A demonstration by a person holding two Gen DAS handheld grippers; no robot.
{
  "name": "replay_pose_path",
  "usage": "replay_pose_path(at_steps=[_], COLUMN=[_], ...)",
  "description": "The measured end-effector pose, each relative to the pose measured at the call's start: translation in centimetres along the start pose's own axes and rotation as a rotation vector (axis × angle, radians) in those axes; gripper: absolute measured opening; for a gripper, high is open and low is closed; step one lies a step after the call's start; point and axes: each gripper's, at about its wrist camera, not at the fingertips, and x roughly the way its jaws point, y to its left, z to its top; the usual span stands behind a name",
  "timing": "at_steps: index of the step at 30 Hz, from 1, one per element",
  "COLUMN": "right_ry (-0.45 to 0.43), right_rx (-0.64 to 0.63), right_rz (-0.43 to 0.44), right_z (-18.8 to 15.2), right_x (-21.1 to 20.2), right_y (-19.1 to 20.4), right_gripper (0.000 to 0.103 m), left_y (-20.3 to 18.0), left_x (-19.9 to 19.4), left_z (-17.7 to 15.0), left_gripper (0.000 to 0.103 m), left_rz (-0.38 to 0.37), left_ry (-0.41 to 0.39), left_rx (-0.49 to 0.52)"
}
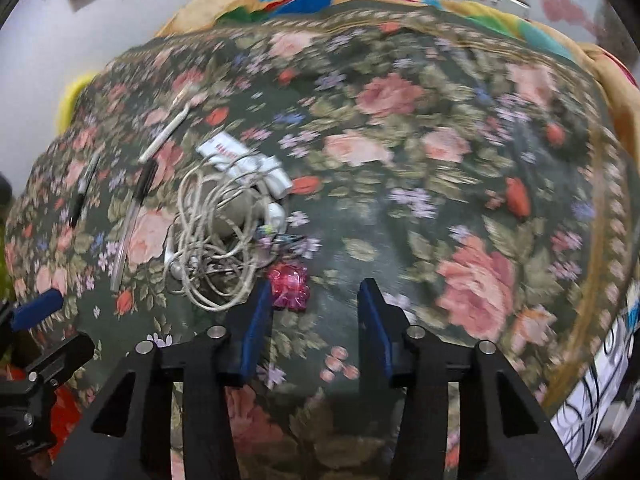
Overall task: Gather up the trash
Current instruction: 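Grasp the pink trinket with the right gripper while the left grasps the white earphones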
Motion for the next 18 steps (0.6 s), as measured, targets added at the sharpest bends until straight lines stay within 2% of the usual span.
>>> replay_pose_path(at_steps=[2,4,9,12,15,18], right_ry=[-0.020,-0.037,-0.034,-0.027,-0.038,-0.049], right_rx=[-0.056,-0.098,-0.064,0.010,0.051,0.086], right_rz=[-0.036,-0.068,-0.042,0.005,-0.009,-0.005], right_z=[-0.2,-0.4,-0.8,-1.1,-1.8,-2.5], right_x=[0.1,0.2,-0.3,-1.1,-2.5,-4.2], right_y=[0.8,1.3,-0.3,-2.0,-3.6,-5.1], right_gripper=[0.037,0.021,0.020,0.020,0.020,0.020], left_y=[0.0,-0.2,-1.8,-3.0,-4.3,-6.0], left_x=[0.0,-0.1,-0.4,0.1,1.1,2.9], left_z=[0.1,0.3,1.3,2.2,3.0,4.0], left_gripper=[0.069,0.069,0.069,0.069,0.069,0.069], left_rz=[-0.005,-0.008,-0.037,-0.086,-0.133,-0.108], left_ry=[-0.002,-0.006,-0.018,0.001,0.024,0.034], left_rx=[-0.003,0.000,0.028,0.023,0.012,0.032])
